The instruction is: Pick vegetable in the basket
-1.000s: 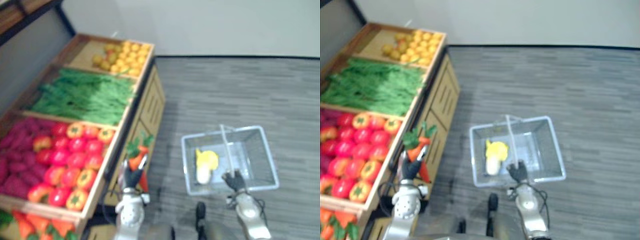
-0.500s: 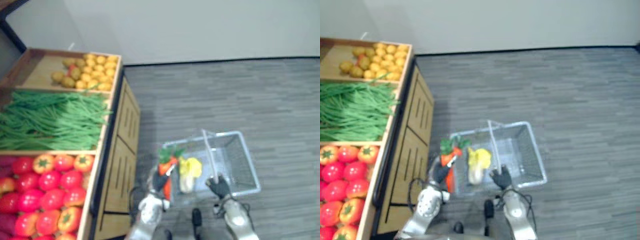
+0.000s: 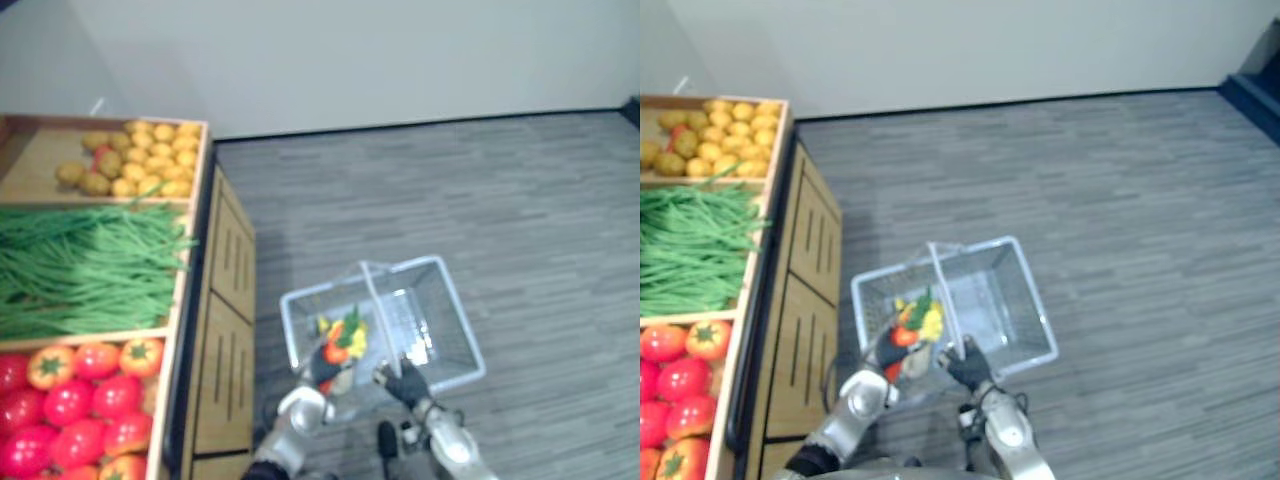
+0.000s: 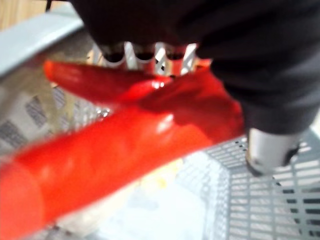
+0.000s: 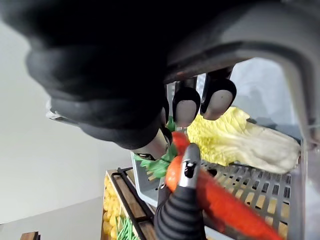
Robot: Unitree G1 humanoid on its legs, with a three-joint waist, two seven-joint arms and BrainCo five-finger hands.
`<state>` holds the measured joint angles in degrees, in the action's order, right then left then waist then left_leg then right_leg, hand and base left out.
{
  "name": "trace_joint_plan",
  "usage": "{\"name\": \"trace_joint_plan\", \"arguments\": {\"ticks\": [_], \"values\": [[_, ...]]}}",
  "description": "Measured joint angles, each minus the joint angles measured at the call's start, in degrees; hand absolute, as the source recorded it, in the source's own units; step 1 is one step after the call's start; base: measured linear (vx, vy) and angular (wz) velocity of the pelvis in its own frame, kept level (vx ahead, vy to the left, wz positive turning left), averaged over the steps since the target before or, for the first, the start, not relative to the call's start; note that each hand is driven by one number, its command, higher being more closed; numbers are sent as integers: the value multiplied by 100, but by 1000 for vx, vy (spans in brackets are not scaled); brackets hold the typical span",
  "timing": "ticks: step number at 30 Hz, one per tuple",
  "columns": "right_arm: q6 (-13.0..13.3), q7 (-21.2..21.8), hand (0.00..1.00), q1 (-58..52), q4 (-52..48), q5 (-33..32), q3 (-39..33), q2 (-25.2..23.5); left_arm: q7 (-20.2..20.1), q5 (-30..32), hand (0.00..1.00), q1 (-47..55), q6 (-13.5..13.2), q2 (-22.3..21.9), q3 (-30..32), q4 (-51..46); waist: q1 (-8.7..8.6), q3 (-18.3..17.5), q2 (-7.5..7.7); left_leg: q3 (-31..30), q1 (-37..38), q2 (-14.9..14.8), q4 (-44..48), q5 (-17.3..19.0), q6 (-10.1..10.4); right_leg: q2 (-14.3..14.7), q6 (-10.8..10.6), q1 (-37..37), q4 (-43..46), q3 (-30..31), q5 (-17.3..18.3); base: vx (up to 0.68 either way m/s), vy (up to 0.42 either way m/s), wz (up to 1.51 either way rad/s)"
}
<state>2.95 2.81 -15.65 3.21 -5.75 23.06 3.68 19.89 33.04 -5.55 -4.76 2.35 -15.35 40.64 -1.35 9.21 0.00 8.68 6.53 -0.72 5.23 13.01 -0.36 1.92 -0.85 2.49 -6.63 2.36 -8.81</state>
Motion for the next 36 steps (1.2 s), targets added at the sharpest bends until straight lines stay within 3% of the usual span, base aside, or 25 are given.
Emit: {"name": "trace_joint_plan", "arguments": {"ticks": [10, 15, 20, 22, 24, 25, 30, 36], "values": [[-2, 131, 100, -308, -205, -307, -179, 30, 27, 199, 0, -121, 113, 8, 224, 165, -29, -2, 42, -7, 31, -55, -3, -14, 28, 36, 52, -7, -1, -83, 43, 0, 0, 0], [18, -58, 100, -299, 236, 221, -835, -393, 26, 65, 0, 188, 3, -70, 221, -882, -50, -2, 42, -22, 77, -67, -2, -9, 39, 42, 66, -64, 0, -108, 63, 1, 44, 2], [-18, -322, 100, -77, 1077, 826, -1549, -636, -114, -937, 0, 853, -482, -188, 22, -2577, -97, -26, -2, -163, 74, -81, -1, -6, 71, 37, 80, -103, 1, -247, 108, 13, 45, 13], [-85, -364, 100, -49, 1348, 897, -1889, -649, -229, -1335, 0, 926, -588, -98, 114, -2959, -18, -55, -67, -175, 74, -85, -2, -4, 74, 39, 82, -111, 2, -264, 116, 32, 48, 8], [-263, -738, 100, -7, 1829, 932, -2623, -687, -308, -2147, 0, 1020, -723, 59, 528, -3293, -11, -131, -209, -267, 83, -81, -1, -4, 74, 29, 80, -171, 2, -348, 117, 30, 55, 16], [-285, -776, 100, 0, 1858, 931, -2703, -689, -322, -2214, 0, 1028, -723, 78, 581, -3313, -9, -137, -219, -275, 84, -80, -1, -3, 74, 28, 80, -175, 2, -355, 117, 9, 59, 14], [-471, -1197, 100, 43, 2375, 924, -3443, -535, -739, -3880, 0, 1217, -770, 233, 1075, -3333, -7, -152, -210, -286, 132, -70, 20, -3, 75, 14, 79, -244, 1, -367, 115, -18, 51, 2], [-561, -1259, 100, 35, 2617, 925, -3795, -358, -1003, -4334, 0, 1197, -722, 199, 1370, -2339, -17, -169, -167, -293, 168, -83, 20, -19, 103, 19, 65, -281, 0, -392, 143, -10, 16, 1]]}}
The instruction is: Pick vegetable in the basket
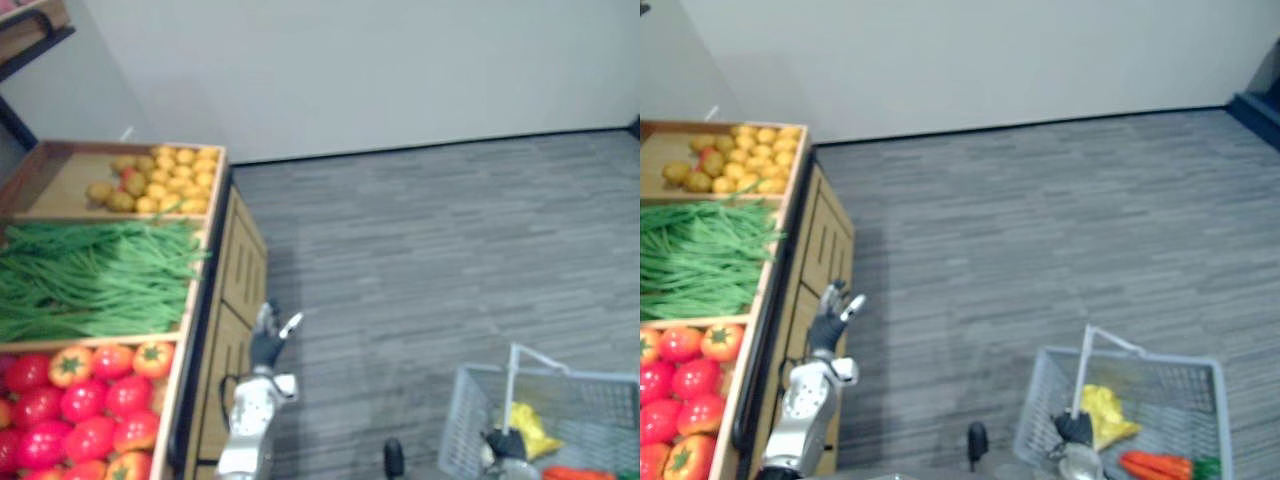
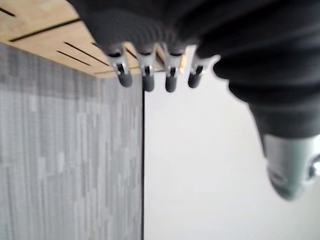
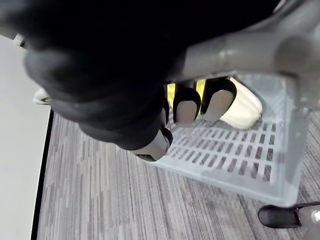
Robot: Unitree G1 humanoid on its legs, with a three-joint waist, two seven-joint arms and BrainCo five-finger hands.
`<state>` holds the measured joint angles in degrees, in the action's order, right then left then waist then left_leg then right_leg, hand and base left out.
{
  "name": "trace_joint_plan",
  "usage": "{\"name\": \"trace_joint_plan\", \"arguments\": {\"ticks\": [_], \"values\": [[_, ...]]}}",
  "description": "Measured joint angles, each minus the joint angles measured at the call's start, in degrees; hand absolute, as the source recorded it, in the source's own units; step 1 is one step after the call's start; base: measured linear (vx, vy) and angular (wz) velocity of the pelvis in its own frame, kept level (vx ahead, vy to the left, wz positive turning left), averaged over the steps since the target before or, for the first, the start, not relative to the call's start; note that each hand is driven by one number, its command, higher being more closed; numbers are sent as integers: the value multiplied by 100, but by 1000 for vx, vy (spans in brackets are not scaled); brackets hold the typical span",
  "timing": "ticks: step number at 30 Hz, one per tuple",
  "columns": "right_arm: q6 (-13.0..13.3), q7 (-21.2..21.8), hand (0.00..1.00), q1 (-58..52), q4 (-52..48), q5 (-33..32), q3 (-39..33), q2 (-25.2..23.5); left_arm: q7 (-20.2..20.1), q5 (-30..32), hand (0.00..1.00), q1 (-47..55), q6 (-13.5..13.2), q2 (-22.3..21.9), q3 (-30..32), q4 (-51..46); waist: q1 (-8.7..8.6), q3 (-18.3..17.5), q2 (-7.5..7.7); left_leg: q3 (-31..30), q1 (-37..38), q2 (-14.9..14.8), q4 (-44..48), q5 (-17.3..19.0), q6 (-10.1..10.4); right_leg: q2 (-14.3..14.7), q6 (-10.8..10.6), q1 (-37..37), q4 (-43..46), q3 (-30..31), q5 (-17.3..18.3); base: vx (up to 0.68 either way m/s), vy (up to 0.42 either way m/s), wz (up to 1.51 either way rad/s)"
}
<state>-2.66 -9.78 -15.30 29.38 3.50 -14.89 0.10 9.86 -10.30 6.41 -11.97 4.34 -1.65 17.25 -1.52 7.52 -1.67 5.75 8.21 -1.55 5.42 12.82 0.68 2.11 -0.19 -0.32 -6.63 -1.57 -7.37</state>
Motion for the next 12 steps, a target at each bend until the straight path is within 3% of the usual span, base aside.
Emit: {"name": "trace_joint_plan", "arguments": {"ticks": [3, 8, 12], "values": [[9, -57, 100, 53, 109, 1, -166, 26, 106, 242, 0, -29, 76, 3, 208, 786, 3, -10, 17, -15, 2, -12, 0, -13, 15, 6, 24, -4, 0, -25, 19, -18, 21, 4], [9, -206, 100, 267, 699, 106, -512, 124, 315, 928, 0, -60, 436, 35, 696, 2848, 10, -23, 41, -13, 75, -56, -20, -25, 48, 36, 74, -48, 0, -54, 95, 1, 14, 0], [-82, -211, 100, 305, 850, 176, -633, 149, 349, 1289, 0, -24, 638, 35, 1050, 3633, 27, -34, 58, 3, 112, -99, -22, -5, 83, 69, 108, -94, 0, -85, 130, 10, 25, 2]]}}
